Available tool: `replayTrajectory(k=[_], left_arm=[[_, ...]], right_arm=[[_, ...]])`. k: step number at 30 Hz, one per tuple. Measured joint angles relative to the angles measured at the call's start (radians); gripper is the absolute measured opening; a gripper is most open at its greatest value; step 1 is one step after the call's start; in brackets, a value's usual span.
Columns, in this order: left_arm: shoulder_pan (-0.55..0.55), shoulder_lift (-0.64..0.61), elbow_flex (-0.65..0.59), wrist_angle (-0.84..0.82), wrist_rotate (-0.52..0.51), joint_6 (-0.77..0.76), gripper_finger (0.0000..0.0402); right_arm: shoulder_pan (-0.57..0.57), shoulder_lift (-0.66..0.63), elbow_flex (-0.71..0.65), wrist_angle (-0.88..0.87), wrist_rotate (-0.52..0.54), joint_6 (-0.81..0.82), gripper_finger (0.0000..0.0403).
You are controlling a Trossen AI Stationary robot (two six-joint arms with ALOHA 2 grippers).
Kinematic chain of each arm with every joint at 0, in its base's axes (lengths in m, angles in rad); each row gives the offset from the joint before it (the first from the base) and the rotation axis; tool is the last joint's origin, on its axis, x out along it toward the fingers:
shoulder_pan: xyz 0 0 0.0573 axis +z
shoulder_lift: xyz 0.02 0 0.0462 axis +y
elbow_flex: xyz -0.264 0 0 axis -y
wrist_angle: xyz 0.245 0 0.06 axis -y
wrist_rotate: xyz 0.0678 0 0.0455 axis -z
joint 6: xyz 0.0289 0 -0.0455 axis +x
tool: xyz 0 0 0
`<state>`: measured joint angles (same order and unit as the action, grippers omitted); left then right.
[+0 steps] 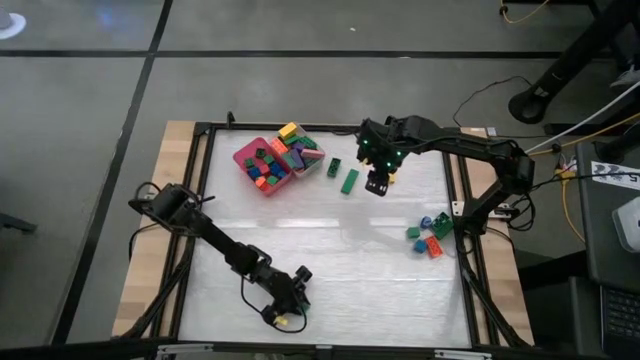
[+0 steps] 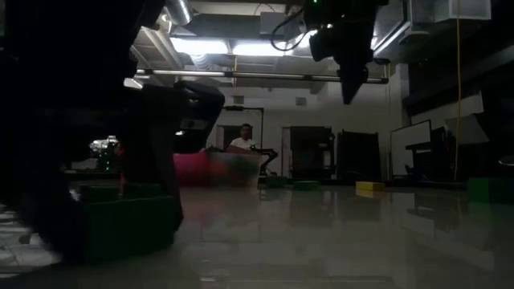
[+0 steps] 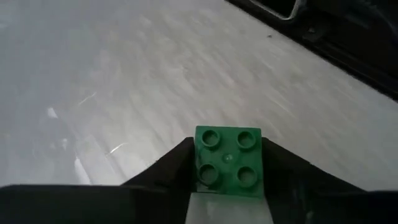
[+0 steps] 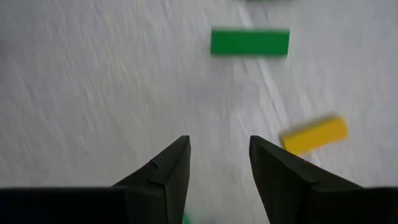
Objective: Sort blocks by size
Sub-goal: Put the small green game piece into the pink bin
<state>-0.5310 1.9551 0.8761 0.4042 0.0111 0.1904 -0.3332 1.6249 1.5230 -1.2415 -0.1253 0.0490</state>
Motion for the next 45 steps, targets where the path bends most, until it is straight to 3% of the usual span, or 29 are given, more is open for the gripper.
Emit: replayTrajectory(k=[3,13,22,27,35,45], left_arm=[[0.021,-0.022,-0.002,-0.021,-0.032,0.002,0.0122],[0.169,-0.235,-0.002,-0.202,-0.125,0.026,0.0122],[0.427,-0.548,-0.001,-0.540,-0.245,0.026,0.0134],[0.598,-0.658,-0.001,-0.727,-0.311,0.006,0.0132],[0.801,-0.680,-0.001,-0.985,-0.321,-0.042,0.0152],[0.919,-0.676,-0.001,-1.017,-0.318,-0.064,0.0152]], right_arm=[[0.000,0.000,0.000,-0.076,0.000,-0.025,0.0166],[-0.001,0.000,0.000,-0.101,0.001,-0.237,0.0166],[-0.001,0.000,0.000,-0.093,0.001,-0.346,0.0166],[-0.001,-0.004,-0.015,-0.141,0.001,-0.361,0.0166],[-0.001,-0.092,-0.232,-0.097,-0.017,-0.339,0.0166],[0.000,-0.198,-0.499,-0.065,-0.026,-0.052,0.0166]])
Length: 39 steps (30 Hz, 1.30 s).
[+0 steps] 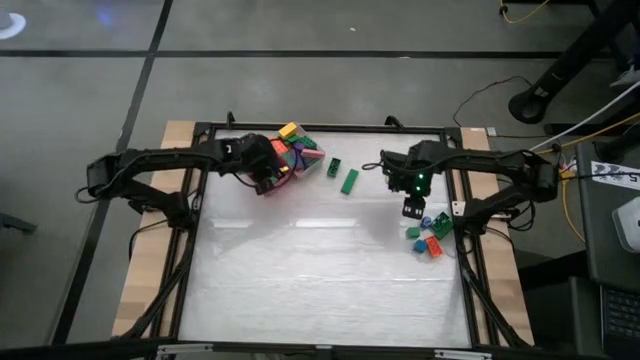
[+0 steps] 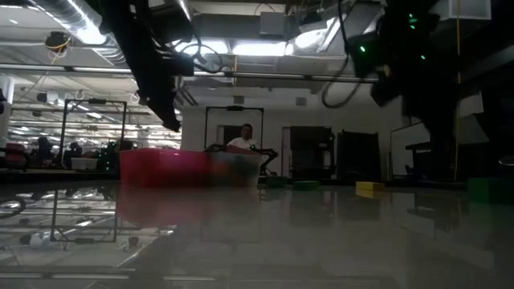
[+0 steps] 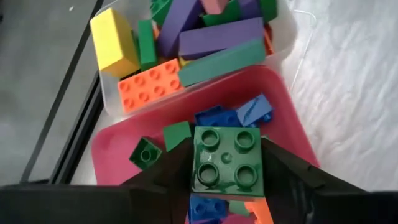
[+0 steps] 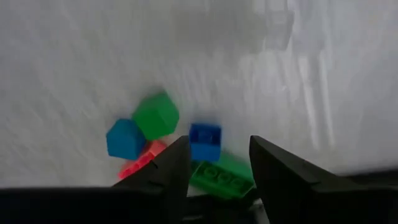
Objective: Sort blocks by size
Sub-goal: Put the small green game piece into the pink bin, then put the small blue game piece into the pink bin
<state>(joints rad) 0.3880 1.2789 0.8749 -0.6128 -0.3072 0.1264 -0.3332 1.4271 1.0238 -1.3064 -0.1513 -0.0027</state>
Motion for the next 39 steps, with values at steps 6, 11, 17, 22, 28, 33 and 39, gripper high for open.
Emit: replayTrajectory(k=[6,11,17,22,28,33,39], left_arm=[[0.015,0.000,0.000,-0.007,0.000,-0.015,0.0169],[0.015,0.000,0.000,-0.005,0.000,-0.025,0.0188],[0.015,0.000,0.000,-0.004,0.000,-0.026,0.0203],[0.015,0.000,0.000,-0.004,0.000,-0.049,0.0201],[0.015,0.000,0.000,-0.004,0.000,-0.078,0.0201],[0.015,0.000,0.000,-0.004,0.000,-0.078,0.0200],[0.015,0.000,0.000,-0.004,0.000,-0.078,0.0200]], right_arm=[[0.000,-0.005,-0.137,0.003,0.000,0.059,0.0166],[0.000,-0.005,-0.209,0.012,0.000,0.061,0.0166],[0.000,-0.005,-0.234,0.069,-0.001,0.062,0.0166],[0.000,-0.005,-0.235,0.088,-0.083,0.062,0.0166],[0.000,-0.005,-0.235,0.097,-0.129,0.062,0.0166],[0.000,-0.005,-0.235,0.120,-0.111,0.063,0.0166],[0.000,-0.005,-0.235,0.100,-0.068,0.086,0.0166]])
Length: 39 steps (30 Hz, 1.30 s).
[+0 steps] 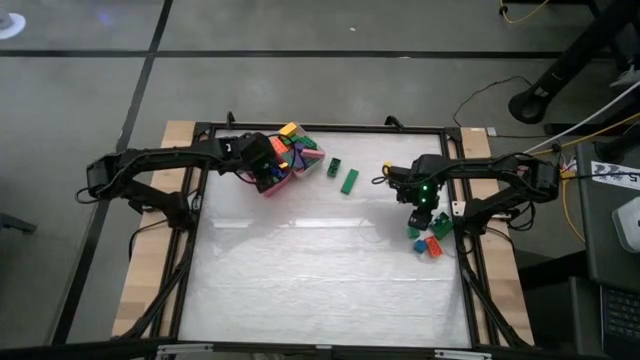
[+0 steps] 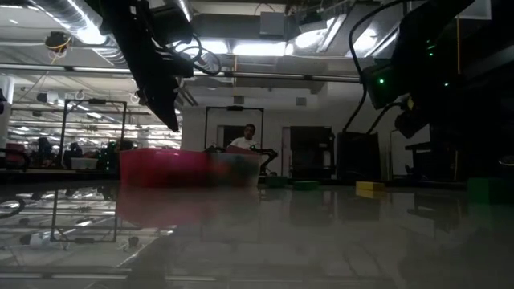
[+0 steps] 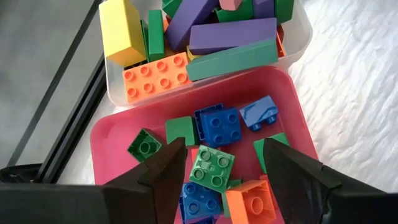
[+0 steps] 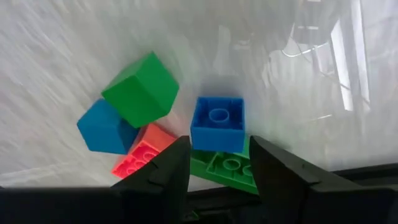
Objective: Sort blocks by size
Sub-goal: Put the small blue game piece into the pink bin
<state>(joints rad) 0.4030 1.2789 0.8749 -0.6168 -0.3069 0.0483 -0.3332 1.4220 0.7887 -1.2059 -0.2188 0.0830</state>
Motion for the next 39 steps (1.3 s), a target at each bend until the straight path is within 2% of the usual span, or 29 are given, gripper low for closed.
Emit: replayTrajectory(k=[11,17,25,29,39], left_arm=[[0.000,0.000,0.000,0.000,0.000,0.000,0.0200],[0.000,0.000,0.000,0.000,0.000,0.000,0.0200],[0.000,0.000,0.000,0.001,0.000,0.000,0.0200],[-0.002,0.000,0.000,0.001,0.000,-0.013,0.0200],[-0.002,0.000,0.000,0.001,0.000,-0.039,0.0200]], right_arm=[[0.006,0.000,-0.001,0.002,0.020,0.042,0.0166],[0.085,0.000,-0.041,0.017,0.043,0.044,0.0166],[0.195,0.000,-0.070,0.140,0.092,0.053,0.0166],[0.220,0.000,-0.072,0.157,0.148,0.075,0.0166],[0.235,0.000,-0.072,0.226,0.170,0.067,0.0166]])
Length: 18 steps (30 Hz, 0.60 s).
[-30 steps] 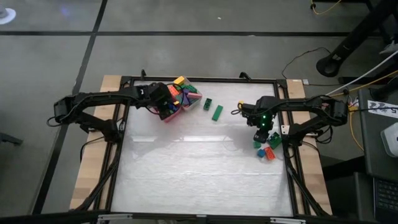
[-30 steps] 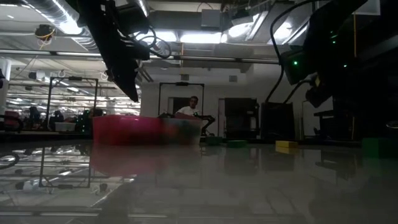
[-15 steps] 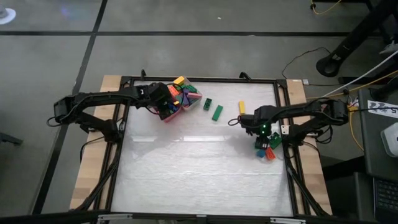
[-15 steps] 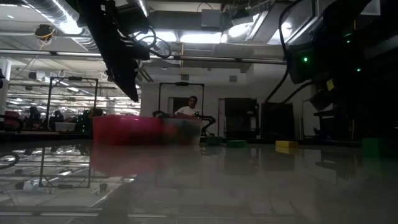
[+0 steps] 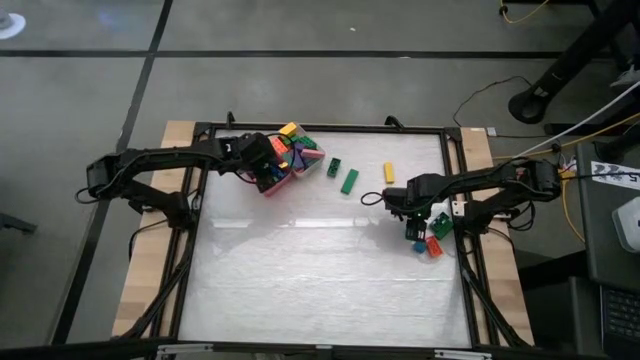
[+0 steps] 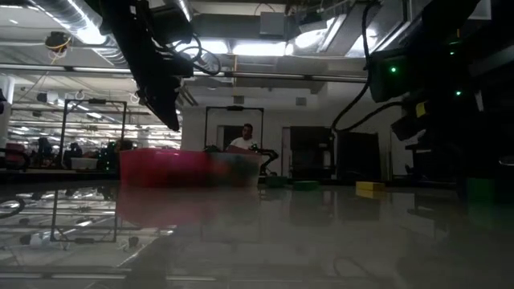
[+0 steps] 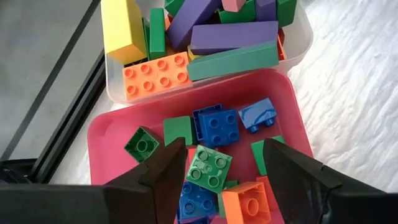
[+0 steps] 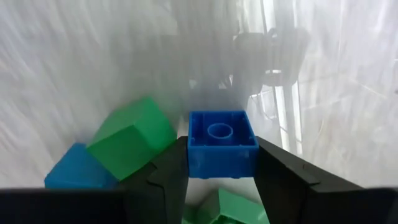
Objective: Sort blocks by size
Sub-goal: Put the small blue game piece into the pink bin
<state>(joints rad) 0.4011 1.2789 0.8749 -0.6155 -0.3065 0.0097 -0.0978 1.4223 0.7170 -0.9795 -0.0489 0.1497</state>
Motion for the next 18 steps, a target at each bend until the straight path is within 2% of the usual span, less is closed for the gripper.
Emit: replayTrajectory(k=[9,14,18], left_arm=[[0.000,0.000,0.000,0.022,0.000,-0.012,0.0200],[-0.002,0.000,0.000,0.136,0.005,-0.057,0.0200],[-0.005,0.000,0.000,0.249,0.020,-0.081,0.0200]], right_arm=[[0.000,0.000,0.000,0.056,-0.001,-0.001,0.0152],[0.000,-0.002,0.001,0.130,-0.003,0.000,0.0141],[0.000,-0.001,0.001,0.239,-0.002,0.000,0.0154]])
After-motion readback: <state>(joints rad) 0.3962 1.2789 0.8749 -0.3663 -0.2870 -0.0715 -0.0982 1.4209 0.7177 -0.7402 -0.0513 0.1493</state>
